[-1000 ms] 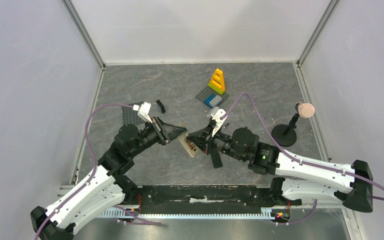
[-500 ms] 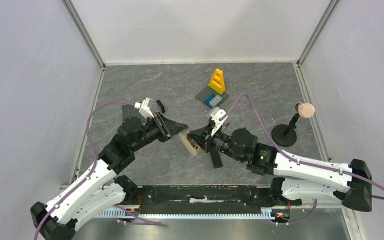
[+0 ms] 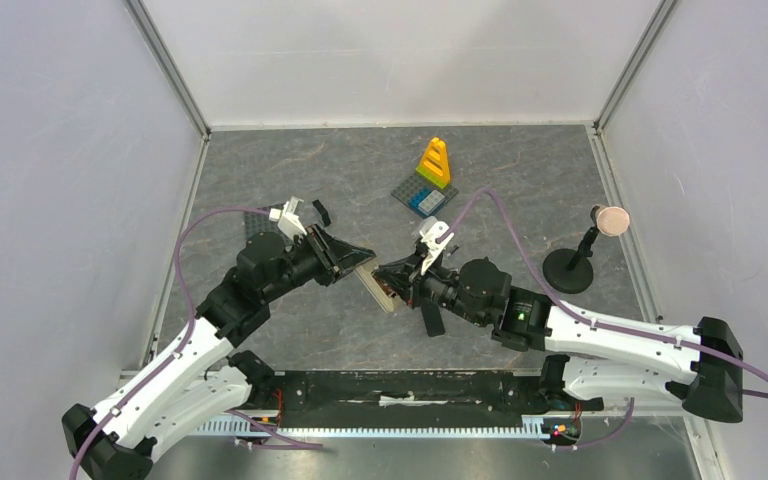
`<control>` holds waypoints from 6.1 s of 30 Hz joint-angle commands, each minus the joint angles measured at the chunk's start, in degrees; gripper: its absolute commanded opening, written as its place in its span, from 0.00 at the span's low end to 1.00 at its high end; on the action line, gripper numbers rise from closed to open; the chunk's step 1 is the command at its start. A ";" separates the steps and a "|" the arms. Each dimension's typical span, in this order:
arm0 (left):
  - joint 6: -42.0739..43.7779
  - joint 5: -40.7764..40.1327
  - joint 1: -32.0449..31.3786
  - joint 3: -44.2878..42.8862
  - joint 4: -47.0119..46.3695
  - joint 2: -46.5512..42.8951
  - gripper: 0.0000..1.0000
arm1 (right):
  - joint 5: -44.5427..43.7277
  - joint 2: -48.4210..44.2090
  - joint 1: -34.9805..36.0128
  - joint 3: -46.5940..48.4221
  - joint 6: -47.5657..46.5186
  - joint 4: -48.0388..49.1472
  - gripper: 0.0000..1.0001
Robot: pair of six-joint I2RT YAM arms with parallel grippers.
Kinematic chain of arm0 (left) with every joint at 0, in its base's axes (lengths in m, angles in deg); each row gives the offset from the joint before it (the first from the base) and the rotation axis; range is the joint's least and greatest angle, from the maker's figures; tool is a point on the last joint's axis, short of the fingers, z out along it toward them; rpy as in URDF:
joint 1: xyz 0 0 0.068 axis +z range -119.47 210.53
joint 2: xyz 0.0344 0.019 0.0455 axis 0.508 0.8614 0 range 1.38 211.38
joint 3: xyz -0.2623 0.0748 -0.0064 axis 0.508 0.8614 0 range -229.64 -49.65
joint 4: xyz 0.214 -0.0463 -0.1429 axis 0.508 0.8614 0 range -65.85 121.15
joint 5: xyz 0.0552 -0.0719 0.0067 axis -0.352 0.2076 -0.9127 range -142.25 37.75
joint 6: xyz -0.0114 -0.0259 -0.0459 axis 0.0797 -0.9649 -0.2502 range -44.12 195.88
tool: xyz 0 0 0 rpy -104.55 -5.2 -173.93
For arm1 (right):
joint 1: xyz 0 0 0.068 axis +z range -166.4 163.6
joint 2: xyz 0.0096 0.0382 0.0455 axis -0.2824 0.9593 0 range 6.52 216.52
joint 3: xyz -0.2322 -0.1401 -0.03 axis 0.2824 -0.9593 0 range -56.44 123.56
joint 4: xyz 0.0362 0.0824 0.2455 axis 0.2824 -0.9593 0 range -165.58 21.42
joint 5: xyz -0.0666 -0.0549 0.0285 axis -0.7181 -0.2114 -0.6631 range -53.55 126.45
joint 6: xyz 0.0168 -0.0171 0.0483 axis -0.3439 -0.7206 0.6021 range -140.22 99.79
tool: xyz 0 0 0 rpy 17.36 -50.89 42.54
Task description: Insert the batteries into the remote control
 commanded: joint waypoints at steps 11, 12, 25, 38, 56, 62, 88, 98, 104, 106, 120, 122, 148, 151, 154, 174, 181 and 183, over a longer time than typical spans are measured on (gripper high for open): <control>-3.75 1.94 0.52 -2.40 -1.90 -0.08 0.02 | 1.59 0.25 0.33 1.25 -1.56 -5.73 0.01; -3.75 1.69 0.45 -2.39 -1.81 -0.15 0.02 | 1.55 0.12 0.36 1.27 -1.42 -6.00 0.01; -4.58 1.10 0.60 -1.95 -1.90 -0.88 0.02 | 2.44 -0.31 0.33 1.49 1.44 -7.48 0.06; -4.37 0.96 0.60 -1.70 -1.81 -0.69 0.02 | -0.09 -0.23 0.28 4.26 3.54 -9.08 0.25; -2.11 0.62 0.60 -1.42 -1.90 -0.27 0.02 | -1.69 -2.68 0.21 11.81 10.55 -18.88 0.76; -0.65 -0.18 0.68 -0.81 -2.36 -0.61 0.02 | -5.19 -2.01 -0.10 13.72 23.29 -26.76 0.98; -3.92 -4.07 0.69 4.85 -11.36 -4.00 0.02 | 3.39 -7.86 -6.29 -6.64 69.09 -6.16 0.98; -1.64 -3.07 0.69 5.67 -11.56 -4.71 0.02 | 8.44 -2.56 -6.35 -7.22 75.11 0.67 0.98; 1.49 -0.81 0.69 5.32 -12.18 -4.75 0.02 | 7.93 -2.13 -6.44 -8.48 76.95 3.18 0.98; 2.59 0.09 0.69 5.24 -12.93 -4.64 0.02 | 7.83 -2.10 -6.69 -8.61 77.05 3.37 0.98; 7.59 4.98 0.69 4.17 -15.33 -4.17 0.02 | 9.77 -2.14 -8.45 -10.42 77.65 6.58 0.93; 7.59 5.52 0.69 4.36 -15.92 -4.09 0.02 | 10.59 -1.65 -8.62 -10.65 78.00 7.02 0.91; 5.07 4.91 0.69 3.42 -15.34 -2.38 0.02 | 15.77 -0.79 -9.51 -15.16 79.77 14.31 0.61; 4.44 4.78 0.69 3.12 -15.21 -2.39 0.02 | 16.60 -0.33 -9.61 -15.16 79.85 14.69 0.57; 3.62 4.54 0.68 2.52 -14.84 -2.35 0.02 | 17.20 -0.03 -9.61 -15.25 79.86 15.06 0.54; 5.35 3.71 0.78 1.28 -11.87 -2.45 0.02 | 19.63 -2.00 -11.26 -16.47 76.80 20.99 0.87; 7.07 4.85 0.71 0.83 -12.73 -3.24 0.02 | 25.70 -1.90 -12.77 -18.34 73.14 26.17 0.82; 7.37 5.80 0.87 0.94 -14.00 -3.42 0.02 | 26.93 -1.91 -12.77 -17.94 70.96 26.83 0.80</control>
